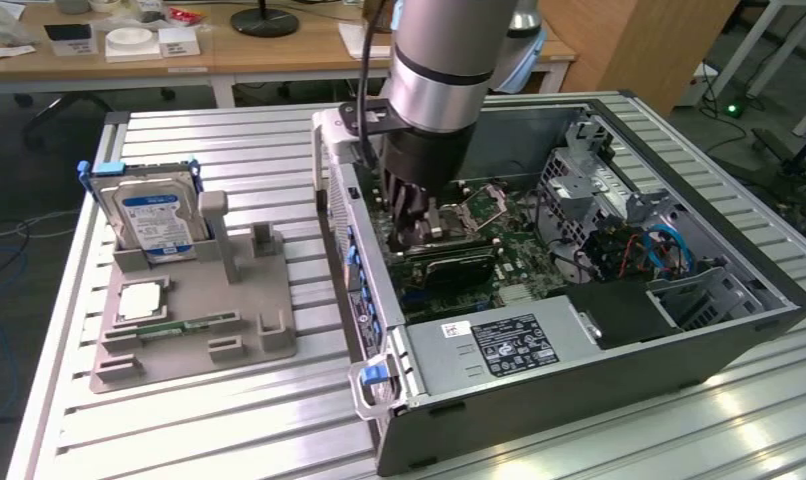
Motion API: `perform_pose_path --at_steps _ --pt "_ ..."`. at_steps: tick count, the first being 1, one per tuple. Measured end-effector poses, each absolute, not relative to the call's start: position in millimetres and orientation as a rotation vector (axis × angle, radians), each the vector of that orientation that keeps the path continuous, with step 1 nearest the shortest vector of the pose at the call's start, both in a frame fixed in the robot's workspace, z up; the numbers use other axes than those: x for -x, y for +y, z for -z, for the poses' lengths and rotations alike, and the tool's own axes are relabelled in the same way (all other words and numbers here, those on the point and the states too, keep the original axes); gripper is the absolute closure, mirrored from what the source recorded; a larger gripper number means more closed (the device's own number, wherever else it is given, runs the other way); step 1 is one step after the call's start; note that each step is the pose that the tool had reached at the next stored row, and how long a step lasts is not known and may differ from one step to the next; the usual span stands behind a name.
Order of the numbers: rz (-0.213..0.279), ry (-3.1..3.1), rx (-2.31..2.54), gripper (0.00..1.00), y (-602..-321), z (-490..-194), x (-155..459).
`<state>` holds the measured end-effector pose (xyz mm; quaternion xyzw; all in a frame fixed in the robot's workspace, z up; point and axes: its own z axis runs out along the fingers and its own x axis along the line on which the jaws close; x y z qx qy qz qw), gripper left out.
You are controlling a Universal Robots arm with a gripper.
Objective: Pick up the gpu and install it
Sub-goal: 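Press down on the gpu until it lock into place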
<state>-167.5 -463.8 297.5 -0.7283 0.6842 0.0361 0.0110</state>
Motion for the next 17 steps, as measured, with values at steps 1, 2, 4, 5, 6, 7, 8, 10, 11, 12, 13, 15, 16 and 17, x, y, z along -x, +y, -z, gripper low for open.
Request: perform_pose_path --at_steps 1,2,4,5,6,7,8,10,11,12,13,15,16,17 --pt "-0.113 2.135 2.272 0.89 -464 -298 169" --pt "-0.113 2.135 2.272 0.89 -464 -298 171" --pt "-0.113 2.135 2.272 0.89 -464 -298 175" --pt "-0.113 2.135 2.272 0.89 -464 -298 177" --pt "-0.113 2.135 2.272 0.89 -464 -298 177" --pt "-0.113 2.135 2.272 0.89 -464 -298 178" --pt "-0.113 2.135 2.272 0.89 -463 -298 179" --pt "-0.114 2.135 2.273 0.89 -463 -298 180" --pt "-0.115 2.136 2.274 0.89 -463 -299 180" --pt "-0.117 2.136 2.274 0.89 -462 -300 180" --pt "-0.118 2.137 2.275 0.89 -462 -301 180" --pt "-0.12 2.138 2.275 0.89 -462 -304 180" --pt "-0.12 2.138 2.275 0.89 -462 -304 180" --pt "-0.121 2.138 2.275 0.89 -462 -304 181"
